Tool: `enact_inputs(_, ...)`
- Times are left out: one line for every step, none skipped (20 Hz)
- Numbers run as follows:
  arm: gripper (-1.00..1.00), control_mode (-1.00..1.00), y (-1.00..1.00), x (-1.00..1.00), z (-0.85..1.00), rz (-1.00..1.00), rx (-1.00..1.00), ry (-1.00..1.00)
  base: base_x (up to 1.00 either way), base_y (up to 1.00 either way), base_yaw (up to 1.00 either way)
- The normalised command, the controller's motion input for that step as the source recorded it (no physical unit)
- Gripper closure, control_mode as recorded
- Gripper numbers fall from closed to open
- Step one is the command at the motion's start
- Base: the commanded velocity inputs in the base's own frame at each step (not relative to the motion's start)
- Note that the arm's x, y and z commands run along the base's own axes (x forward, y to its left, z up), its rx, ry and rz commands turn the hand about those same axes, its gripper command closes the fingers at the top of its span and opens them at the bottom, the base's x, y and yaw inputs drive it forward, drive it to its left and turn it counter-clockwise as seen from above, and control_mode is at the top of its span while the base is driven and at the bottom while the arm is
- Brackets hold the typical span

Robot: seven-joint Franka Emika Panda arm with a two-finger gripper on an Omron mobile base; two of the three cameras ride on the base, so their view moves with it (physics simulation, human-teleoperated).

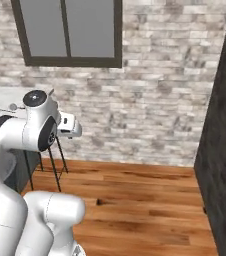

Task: Pick up the metallic utensils from the counter and place them in the open drawer. Make sure not to pick up any wooden utensils.

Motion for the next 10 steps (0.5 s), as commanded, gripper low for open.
enact_inputs(-1.0, 1.0, 0.0, 0.0, 0.0, 0.0, 0.0, 0.0, 1.0, 0.0, 0.48)
enact_inputs(-1.0, 1.0, 0.0, 0.0, 0.0, 0.0, 0.0, 0.0, 1.0, 0.0, 0.48)
enact_inputs(-1.0, 1.0, 0.0, 0.0, 0.0, 0.0, 0.0, 0.0, 1.0, 0.0, 0.48)
enact_inputs(-1.0, 1.0, 0.0, 0.0, 0.0, 0.0, 0.0, 0.0, 1.0, -0.11, 0.48)
enact_inputs(-1.0, 1.0, 0.0, 0.0, 0.0, 0.0, 0.0, 0.0, 1.0, -0.35, 0.45)
enact_inputs(-1.0, 1.0, 0.0, 0.0, 0.0, 0.0, 0.0, 0.0, 1.0, -0.52, 0.42)
enact_inputs(-1.0, 1.0, 0.0, 0.0, 0.0, 0.0, 0.0, 0.0, 1.0, -0.64, 0.4)
enact_inputs(-1.0, 1.0, 0.0, 0.0, 0.0, 0.0, 0.0, 0.0, 1.0, -0.68, 0.39)
enact_inputs(-1.0, 1.0, 0.0, 0.0, 0.0, 0.0, 0.0, 0.0, 1.0, -0.64, 0.41)
enact_inputs(-1.0, 1.0, 0.0, 0.0, 0.0, 0.0, 0.0, 0.0, 1.0, -0.6, 0.42)
